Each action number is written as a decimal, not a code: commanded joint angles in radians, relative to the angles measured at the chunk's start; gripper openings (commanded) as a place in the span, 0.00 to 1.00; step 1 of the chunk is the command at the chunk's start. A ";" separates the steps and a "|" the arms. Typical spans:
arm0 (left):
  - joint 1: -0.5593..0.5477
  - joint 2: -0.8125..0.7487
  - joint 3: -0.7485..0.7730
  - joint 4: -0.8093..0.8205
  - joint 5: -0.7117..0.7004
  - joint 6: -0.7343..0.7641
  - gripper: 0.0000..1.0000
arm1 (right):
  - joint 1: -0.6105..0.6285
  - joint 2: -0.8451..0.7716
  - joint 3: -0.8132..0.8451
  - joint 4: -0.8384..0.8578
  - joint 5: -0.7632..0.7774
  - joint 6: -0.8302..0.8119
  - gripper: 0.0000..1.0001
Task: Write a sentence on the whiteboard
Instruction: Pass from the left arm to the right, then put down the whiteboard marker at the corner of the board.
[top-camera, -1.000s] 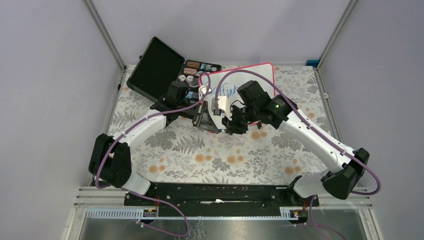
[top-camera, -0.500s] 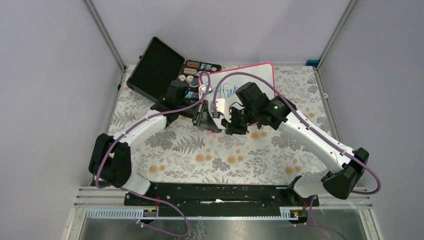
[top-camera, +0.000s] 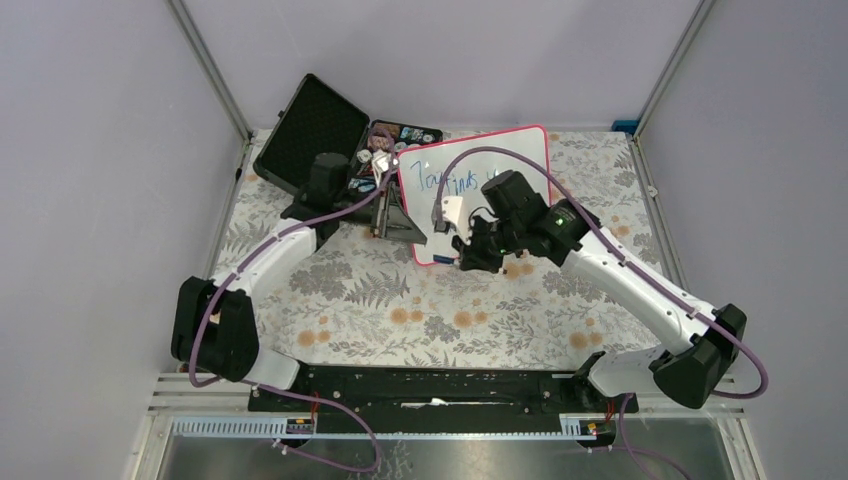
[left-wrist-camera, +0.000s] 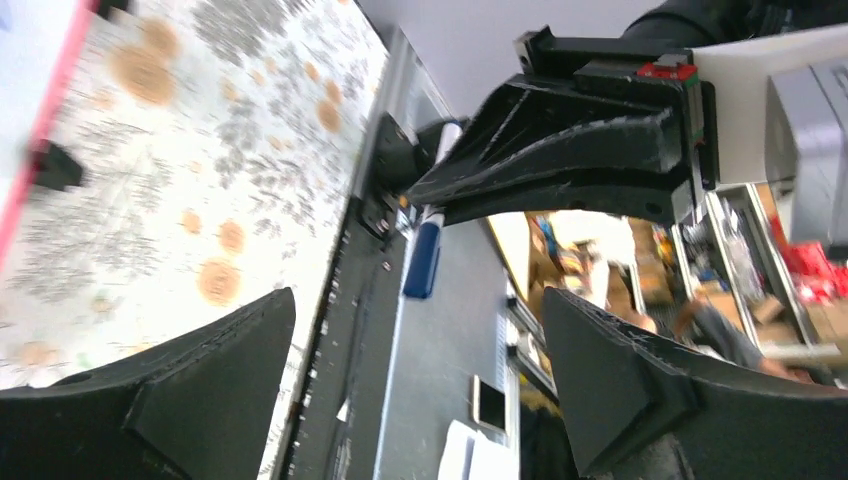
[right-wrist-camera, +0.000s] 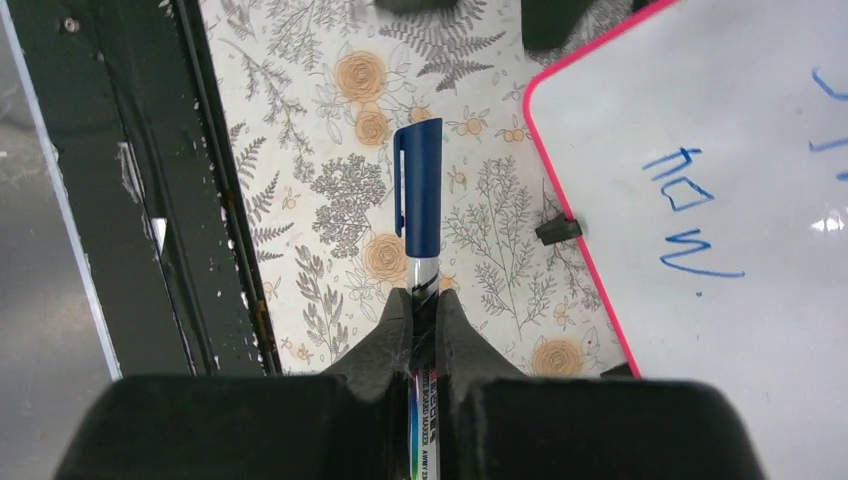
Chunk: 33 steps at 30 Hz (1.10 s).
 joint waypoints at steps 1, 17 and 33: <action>0.078 -0.080 0.003 0.030 -0.096 0.062 0.99 | -0.122 -0.017 -0.005 0.054 -0.061 0.100 0.00; 0.180 -0.164 0.134 -0.384 -0.582 0.471 0.99 | -0.950 0.017 -0.289 0.082 -0.135 0.126 0.00; 0.348 -0.176 0.104 -0.430 -0.684 0.540 0.99 | -1.016 0.289 -0.397 0.430 0.119 0.244 0.02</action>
